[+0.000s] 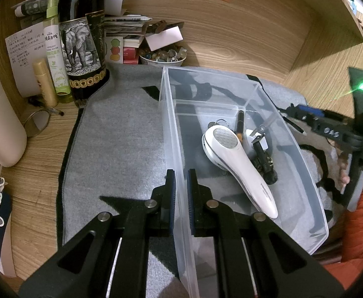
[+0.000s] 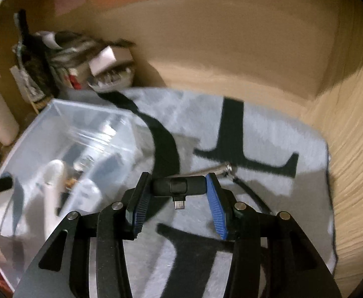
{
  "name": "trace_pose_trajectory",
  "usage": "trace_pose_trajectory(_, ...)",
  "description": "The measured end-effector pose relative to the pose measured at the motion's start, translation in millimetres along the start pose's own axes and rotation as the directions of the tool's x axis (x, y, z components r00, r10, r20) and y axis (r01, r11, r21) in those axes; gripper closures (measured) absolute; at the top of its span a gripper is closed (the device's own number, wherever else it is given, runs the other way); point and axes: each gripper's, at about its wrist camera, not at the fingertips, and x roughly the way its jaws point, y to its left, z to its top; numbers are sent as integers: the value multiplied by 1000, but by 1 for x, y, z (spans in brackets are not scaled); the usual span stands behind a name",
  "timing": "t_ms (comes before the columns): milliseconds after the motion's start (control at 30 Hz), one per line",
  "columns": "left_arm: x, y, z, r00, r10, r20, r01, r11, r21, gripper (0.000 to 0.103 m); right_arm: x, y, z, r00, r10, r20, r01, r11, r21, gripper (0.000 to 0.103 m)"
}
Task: Organize rigid objects
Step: 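Grasp the black USB adapter with the right tool and carry it over the box, then open the right tool to drop the USB adapter into the box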
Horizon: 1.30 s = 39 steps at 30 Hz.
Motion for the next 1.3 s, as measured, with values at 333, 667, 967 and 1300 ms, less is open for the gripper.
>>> trace_pose_trajectory(333, 0, 0, 0, 1000, 0, 0, 0, 1000, 0, 94, -41, 45, 24, 988, 69, 140, -51, 991, -126, 62)
trace_pose_trajectory(667, 0, 0, 0, 1000, -2, 0, 2, 1000, -2, 94, -32, 82, 22, 982, 154, 105, -129, 969, -211, 62)
trace_pose_trajectory(967, 0, 1, -1, 1000, -3, 2, 3, 1000, -3, 94, -3, 95, 14, 987, 159, 7, -153, 960, -236, 61)
trace_pose_trajectory(1300, 0, 2, -1, 1000, -4, 2, 4, 1000, -4, 94, 1, 97, 12, 988, 155, -24, -156, 962, -223, 52)
